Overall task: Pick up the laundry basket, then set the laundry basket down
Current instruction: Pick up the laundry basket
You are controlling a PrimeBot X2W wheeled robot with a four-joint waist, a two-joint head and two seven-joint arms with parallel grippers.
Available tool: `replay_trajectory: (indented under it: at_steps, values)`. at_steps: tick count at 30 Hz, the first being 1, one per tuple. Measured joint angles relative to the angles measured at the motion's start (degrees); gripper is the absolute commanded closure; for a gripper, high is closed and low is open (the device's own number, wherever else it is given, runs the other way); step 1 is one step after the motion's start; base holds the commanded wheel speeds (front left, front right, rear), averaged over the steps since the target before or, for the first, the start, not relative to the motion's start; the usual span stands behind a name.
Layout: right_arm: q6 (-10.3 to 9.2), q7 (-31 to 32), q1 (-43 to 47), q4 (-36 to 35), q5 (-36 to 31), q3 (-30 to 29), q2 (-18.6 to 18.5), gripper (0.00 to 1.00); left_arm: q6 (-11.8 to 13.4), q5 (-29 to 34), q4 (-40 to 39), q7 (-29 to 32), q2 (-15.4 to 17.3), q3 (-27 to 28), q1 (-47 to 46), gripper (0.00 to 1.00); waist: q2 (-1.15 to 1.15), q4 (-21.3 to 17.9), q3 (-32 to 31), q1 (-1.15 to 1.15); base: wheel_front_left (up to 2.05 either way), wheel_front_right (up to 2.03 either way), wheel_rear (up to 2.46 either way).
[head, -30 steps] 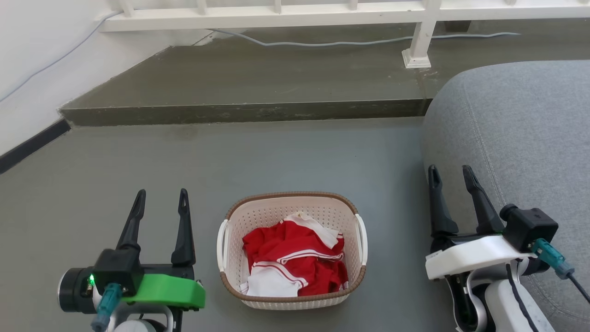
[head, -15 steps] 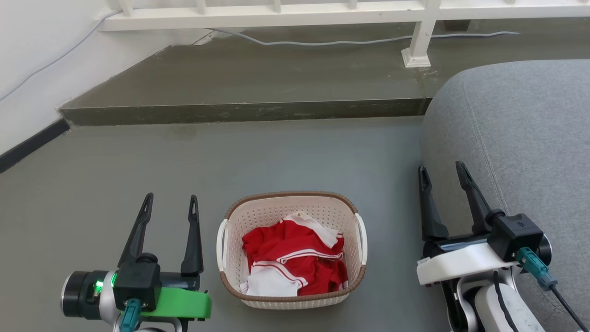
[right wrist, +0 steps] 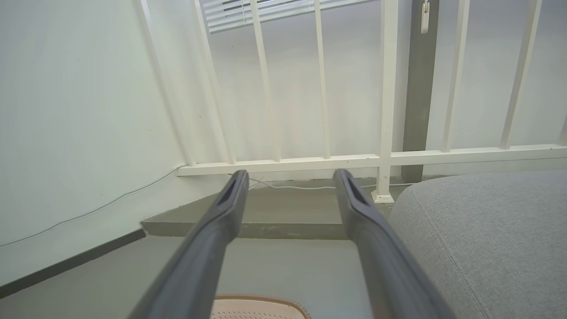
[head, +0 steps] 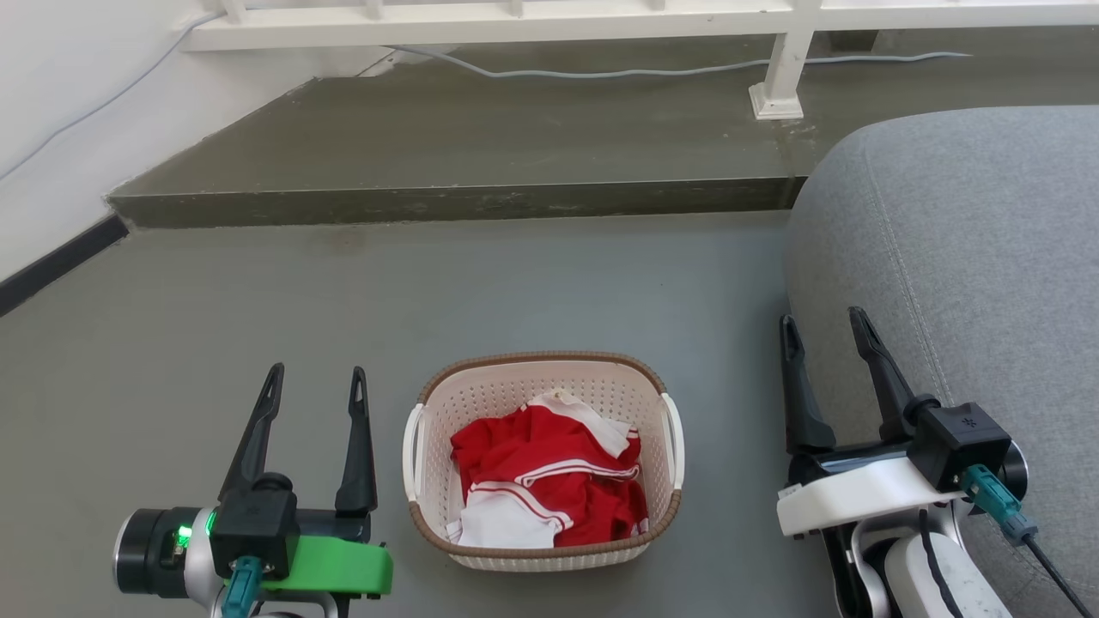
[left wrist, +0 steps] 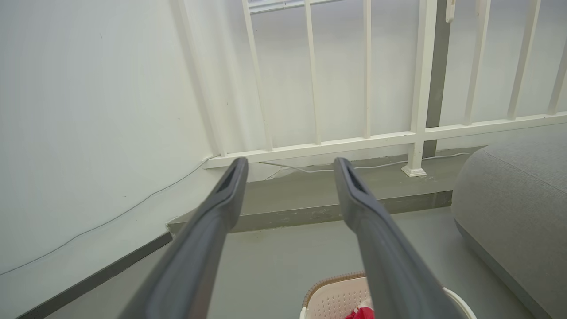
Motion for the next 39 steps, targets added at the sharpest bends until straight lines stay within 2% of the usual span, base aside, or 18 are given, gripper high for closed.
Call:
replay_trajectory:
  at_steps: [21,29,39]
  values:
    - [-0.01,0.00,-0.23,-0.48,0.00,-0.02,0.00,0.00,0.01,-0.10,-0.73,0.00,-0.01,0.51,-0.08,0.00,0.00,-0.18,2.70,0.00,0.00,0.00,0.00]
    - [-0.01,-0.01,-3.21,-1.10,-0.02,-0.08,-0.02,0.00,0.01,-1.29,-1.30,0.00,-0.02,0.81,-2.27,0.00,0.00,-0.45,7.25,0.00,0.00,0.00,0.00]
    - [-0.01,-0.01,-9.26,4.11,-0.01,-1.44,-0.20,0.00,-0.53,-2.44,5.63,0.00,-0.12,-0.11,-9.06,0.00,0.00,-0.68,14.59,0.00,0.00,0.00,0.00]
